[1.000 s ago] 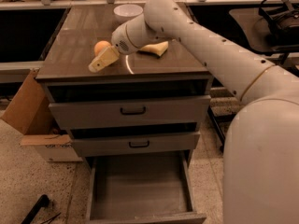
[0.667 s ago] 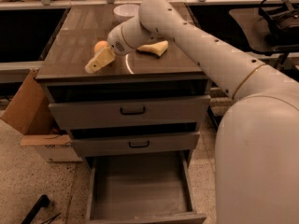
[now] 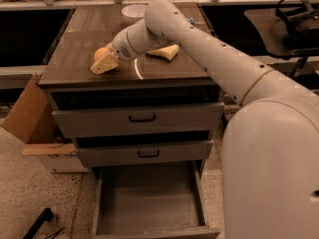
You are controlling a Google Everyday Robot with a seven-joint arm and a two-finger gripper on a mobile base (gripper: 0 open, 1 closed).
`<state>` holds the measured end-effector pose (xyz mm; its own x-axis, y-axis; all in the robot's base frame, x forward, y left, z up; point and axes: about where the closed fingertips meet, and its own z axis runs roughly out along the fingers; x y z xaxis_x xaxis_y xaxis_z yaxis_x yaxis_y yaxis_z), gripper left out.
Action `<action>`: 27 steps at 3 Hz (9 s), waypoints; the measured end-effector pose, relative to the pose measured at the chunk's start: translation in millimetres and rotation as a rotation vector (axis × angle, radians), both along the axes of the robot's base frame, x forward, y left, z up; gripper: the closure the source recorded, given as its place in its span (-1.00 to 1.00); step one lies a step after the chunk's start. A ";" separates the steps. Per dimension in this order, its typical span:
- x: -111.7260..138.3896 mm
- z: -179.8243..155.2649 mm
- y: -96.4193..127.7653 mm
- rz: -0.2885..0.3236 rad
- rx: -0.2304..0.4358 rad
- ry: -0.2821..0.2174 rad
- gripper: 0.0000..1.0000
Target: Place orange into bottom drawer
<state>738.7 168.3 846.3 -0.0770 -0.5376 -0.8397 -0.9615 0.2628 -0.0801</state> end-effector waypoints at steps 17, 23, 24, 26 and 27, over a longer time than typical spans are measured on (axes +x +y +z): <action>-248.5 -336.3 -52.5 -0.124 0.080 0.296 1.00; -237.6 -503.1 -85.2 -0.279 0.031 0.475 1.00; -220.9 -531.4 -94.5 -0.298 0.007 0.428 1.00; -191.5 -588.9 -104.1 -0.313 0.003 0.461 0.18; -183.3 -619.4 -106.5 -0.324 0.002 0.514 -0.28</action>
Offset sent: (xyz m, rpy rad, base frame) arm -0.0317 -0.0181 0.0282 0.0104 -0.0764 0.0210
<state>555.5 61.8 226.9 -0.6325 -0.4171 -0.6527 -0.7479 0.5482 0.3743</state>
